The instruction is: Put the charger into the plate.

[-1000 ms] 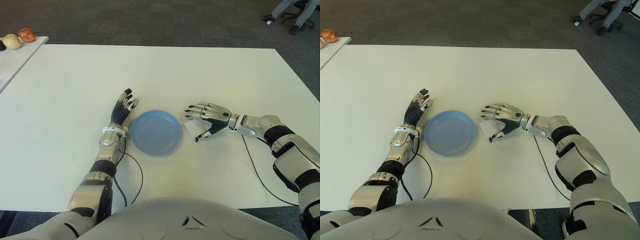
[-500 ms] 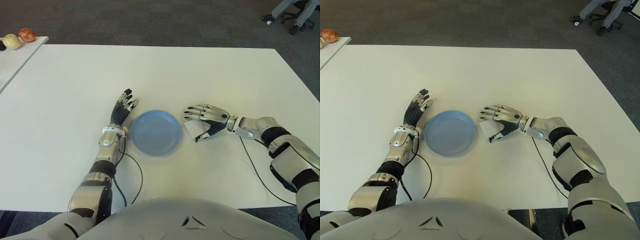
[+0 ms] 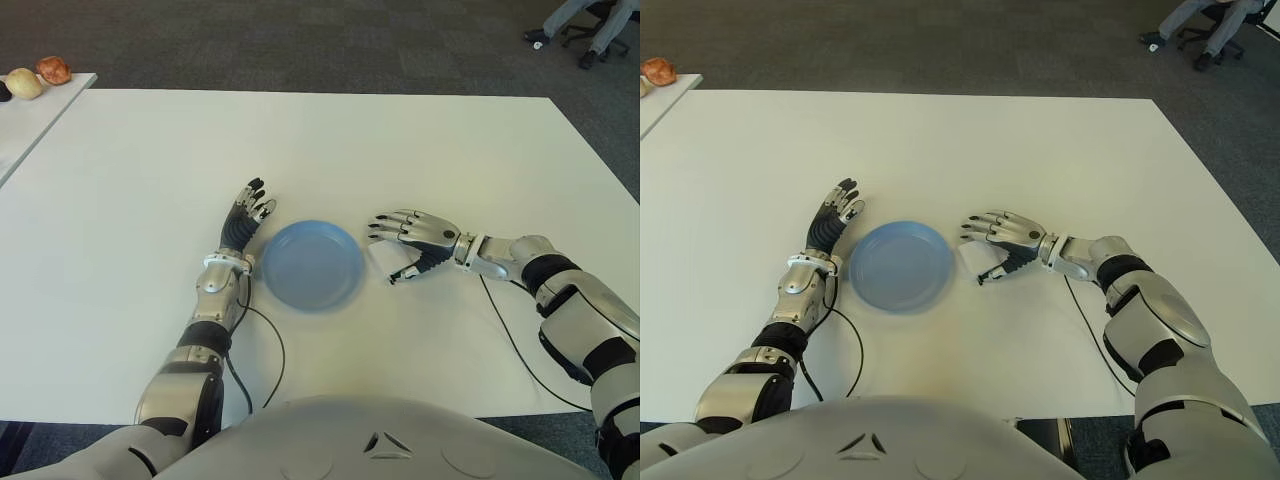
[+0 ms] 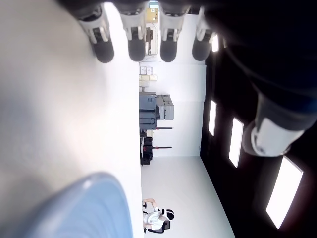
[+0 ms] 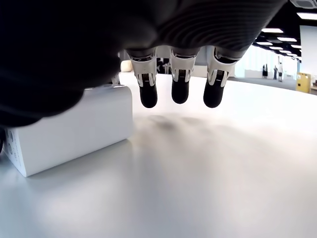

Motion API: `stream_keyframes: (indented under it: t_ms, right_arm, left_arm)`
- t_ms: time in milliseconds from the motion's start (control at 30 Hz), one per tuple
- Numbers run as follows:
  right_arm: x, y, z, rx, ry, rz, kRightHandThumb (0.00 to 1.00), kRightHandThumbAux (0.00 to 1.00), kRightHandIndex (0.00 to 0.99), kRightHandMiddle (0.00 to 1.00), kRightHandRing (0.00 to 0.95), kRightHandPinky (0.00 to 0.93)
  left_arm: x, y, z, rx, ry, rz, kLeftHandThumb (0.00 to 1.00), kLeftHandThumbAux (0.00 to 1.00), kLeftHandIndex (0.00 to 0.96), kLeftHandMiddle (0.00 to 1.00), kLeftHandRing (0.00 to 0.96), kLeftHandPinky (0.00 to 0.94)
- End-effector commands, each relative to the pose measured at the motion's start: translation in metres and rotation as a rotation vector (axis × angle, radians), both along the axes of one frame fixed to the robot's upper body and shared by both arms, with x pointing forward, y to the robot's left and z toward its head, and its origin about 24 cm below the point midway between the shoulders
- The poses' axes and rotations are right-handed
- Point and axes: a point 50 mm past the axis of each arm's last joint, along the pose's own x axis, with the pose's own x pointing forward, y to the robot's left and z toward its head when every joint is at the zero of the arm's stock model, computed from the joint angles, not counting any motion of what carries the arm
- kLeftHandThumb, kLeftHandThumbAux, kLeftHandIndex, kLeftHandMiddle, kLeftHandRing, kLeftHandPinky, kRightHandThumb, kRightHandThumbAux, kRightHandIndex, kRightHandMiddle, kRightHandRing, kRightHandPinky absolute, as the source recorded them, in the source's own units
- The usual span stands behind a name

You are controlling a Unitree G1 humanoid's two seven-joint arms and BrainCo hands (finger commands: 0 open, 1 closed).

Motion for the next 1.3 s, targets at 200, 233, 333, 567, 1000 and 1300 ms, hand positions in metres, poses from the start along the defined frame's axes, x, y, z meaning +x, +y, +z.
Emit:
stream_keyframes:
  t_ms: [200,233,333,567,1000,1300]
  right_arm:
    - [-0.0022,0.0015,-0.0051,-0.035,-0.007,0.028,0.111,0.292,0.0,0.0,0.0,0.018]
    - [-0.0022,0.0018,-0.005,-0.036,-0.01,0.035,0.111,0.292,0.0,0.0,0.0,0.019]
    - [-0.0019,0.003,-0.0041,-0.047,-0.014,0.059,0.121,0.314,0.0,0.014,0.023,0.064]
    - [-0.0014,0.0033,-0.002,-0.065,-0.033,0.087,0.207,0.435,0.087,0.217,0.234,0.278]
    - [-0.0056,-0.0015,-0.009,0.009,-0.222,0.092,0.7,0.708,0.434,0.766,0.739,0.79]
    - [-0.0052,-0.001,-0.0075,0.021,-0.321,0.151,0.714,0.713,0.439,0.889,0.86,0.873]
  left_arm:
    - [-0.0284,0.0015,-0.033,-0.019,0.193,0.008,0.0,0.543,0.053,0.059,0.061,0.096]
    - [-0.0284,0.0015,-0.033,-0.018,0.193,0.008,0.0,0.543,0.053,0.059,0.061,0.096]
    - [-0.0284,0.0014,-0.0327,-0.017,0.191,0.005,0.0,0.544,0.054,0.062,0.065,0.102]
    - [-0.0285,0.0014,-0.0327,-0.019,0.19,0.0,0.0,0.544,0.055,0.064,0.069,0.106]
    - [-0.0285,0.0008,-0.0328,-0.015,0.19,-0.001,0.0,0.538,0.06,0.075,0.078,0.112]
    - [-0.0278,-0.0009,-0.0329,-0.022,0.188,-0.006,0.0,0.544,0.066,0.089,0.092,0.124]
